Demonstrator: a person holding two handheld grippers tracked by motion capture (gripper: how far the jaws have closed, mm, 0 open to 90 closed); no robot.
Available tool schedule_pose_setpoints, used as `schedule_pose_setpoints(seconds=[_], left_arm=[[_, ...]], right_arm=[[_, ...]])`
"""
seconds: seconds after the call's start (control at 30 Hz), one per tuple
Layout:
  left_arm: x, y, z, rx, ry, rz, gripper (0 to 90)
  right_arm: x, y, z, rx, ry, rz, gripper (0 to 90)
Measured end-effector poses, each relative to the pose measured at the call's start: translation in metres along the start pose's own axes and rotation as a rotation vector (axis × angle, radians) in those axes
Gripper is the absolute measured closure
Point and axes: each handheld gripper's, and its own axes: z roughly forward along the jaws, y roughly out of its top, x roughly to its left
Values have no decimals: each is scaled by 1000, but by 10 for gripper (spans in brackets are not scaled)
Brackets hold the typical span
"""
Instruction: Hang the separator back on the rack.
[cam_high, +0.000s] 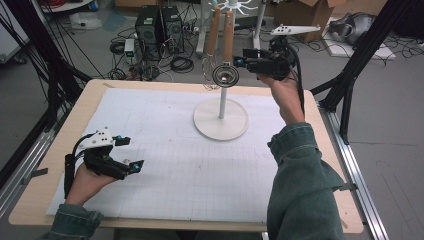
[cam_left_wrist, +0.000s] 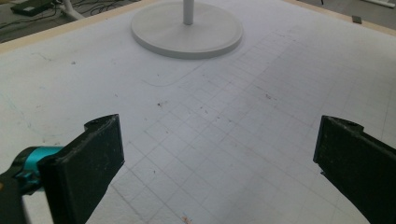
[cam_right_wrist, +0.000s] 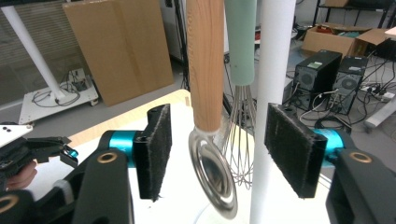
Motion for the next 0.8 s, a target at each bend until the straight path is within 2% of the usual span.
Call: schedule_pose_setpoints(seconds=[0.07,0.37,0.53,0.8], left_arm=[[0,0,0,2,3,0,22],[1,-1,1,1,0,-4,22],[1,-2,3,4,-3,-9,22],[1,-2,3,6,-2,-9,22]], right_arm=[[-1,-2,-1,4,-3,3,362],[3,-14,-7,-28,11,8,330],[5,-24,-8,-30,28,11,298],[8,-40,-9,-28,29,9,219]])
